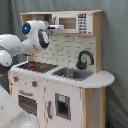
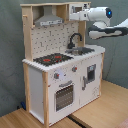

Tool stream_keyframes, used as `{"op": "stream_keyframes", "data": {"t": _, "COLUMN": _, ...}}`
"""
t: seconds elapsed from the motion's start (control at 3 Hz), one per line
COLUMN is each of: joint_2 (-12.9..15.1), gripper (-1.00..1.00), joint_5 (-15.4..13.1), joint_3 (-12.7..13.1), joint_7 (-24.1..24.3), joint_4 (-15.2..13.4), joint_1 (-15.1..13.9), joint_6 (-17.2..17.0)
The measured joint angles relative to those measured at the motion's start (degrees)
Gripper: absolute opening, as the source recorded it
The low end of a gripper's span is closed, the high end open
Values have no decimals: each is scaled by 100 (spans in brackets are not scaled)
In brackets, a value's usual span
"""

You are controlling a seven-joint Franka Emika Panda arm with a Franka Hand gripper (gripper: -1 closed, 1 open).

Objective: Play with the kitchen

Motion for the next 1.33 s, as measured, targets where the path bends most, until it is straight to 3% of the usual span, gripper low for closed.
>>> {"op": "stream_keyframes", "data": {"t": 1.33, "joint_2": -4, "gripper": -100, "joint_5": 0, "joint_3": -1352, "joint_7": -294, "joint_4": -796, "joint_1": 1720, "joint_6": 160}}
